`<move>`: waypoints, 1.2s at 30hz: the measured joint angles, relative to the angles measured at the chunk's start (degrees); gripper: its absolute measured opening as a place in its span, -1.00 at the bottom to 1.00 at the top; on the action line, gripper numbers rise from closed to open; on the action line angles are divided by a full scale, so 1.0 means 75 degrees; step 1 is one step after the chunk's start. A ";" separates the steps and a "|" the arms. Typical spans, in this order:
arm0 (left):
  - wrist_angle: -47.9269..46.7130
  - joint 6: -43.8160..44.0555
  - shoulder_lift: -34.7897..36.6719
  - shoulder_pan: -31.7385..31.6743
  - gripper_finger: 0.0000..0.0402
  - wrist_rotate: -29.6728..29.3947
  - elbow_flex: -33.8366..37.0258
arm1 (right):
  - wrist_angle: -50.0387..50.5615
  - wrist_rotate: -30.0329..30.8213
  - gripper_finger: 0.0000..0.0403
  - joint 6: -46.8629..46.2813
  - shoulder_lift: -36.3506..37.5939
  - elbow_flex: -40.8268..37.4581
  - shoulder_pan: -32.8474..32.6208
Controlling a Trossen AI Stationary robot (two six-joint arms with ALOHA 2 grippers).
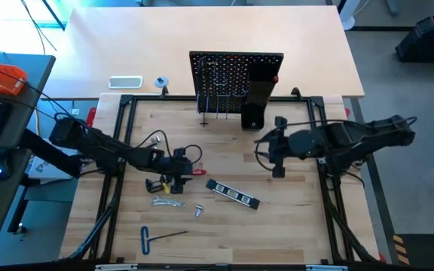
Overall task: Hang tools onto peg board
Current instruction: Hang the allen wrench on the peg board
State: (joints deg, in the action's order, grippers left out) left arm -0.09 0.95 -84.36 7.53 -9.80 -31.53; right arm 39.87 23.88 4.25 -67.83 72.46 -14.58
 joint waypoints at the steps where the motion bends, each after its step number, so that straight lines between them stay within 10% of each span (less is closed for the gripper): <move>1: 0.0078 0.0009 -0.0096 0.0000 0.01 0.0000 0.0000 | -0.0052 0.0000 -0.29 -0.0074 0.0000 -0.0100 -0.0048; 9: 0.0527 0.0137 -0.0772 -0.0020 -0.08 -0.0076 -0.0017 | -0.0808 0.0012 -0.29 -0.0537 -0.0006 -0.0911 -0.0364; 20: 0.0923 -0.0373 -0.0862 -0.0044 -0.79 0.0099 -0.0009 | -0.2104 0.0172 -0.29 -0.0715 -0.0006 -0.1981 -0.0877; 36: 0.0764 -0.0679 0.0080 -0.0120 -0.98 0.0205 0.0000 | -0.2093 0.1228 -0.29 -0.0867 -0.0457 -0.2409 -0.1320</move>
State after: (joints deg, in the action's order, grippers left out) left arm 5.63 -4.14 -83.76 6.63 -8.27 -31.53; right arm 24.17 33.09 -2.25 -71.26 54.39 -24.48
